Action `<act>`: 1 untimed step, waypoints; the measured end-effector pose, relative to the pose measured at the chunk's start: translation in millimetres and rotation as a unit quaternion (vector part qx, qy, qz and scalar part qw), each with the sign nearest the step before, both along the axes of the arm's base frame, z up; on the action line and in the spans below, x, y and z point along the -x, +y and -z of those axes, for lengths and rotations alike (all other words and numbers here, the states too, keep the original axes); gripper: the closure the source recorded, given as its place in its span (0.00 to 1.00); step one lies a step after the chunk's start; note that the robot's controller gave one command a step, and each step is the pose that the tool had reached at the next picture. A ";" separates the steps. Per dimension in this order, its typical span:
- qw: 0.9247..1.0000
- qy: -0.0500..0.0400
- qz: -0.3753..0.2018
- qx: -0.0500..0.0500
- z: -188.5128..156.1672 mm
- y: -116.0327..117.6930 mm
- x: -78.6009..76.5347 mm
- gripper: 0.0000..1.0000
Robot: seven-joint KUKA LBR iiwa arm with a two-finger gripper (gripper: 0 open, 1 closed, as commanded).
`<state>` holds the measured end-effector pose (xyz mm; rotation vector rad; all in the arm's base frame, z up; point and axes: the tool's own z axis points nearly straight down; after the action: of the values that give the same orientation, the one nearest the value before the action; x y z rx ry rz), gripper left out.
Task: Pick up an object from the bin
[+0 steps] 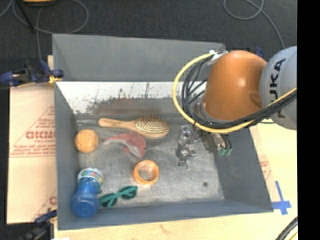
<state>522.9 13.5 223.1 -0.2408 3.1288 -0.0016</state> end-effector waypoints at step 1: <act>1.000 0.000 0.008 -0.001 65.9 11.8 -12.5 0.00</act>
Offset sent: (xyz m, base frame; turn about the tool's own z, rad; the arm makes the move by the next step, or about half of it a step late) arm 0.0000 0.0000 0.0000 0.0000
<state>535.5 25.3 157.2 -0.2152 3.1308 0.0018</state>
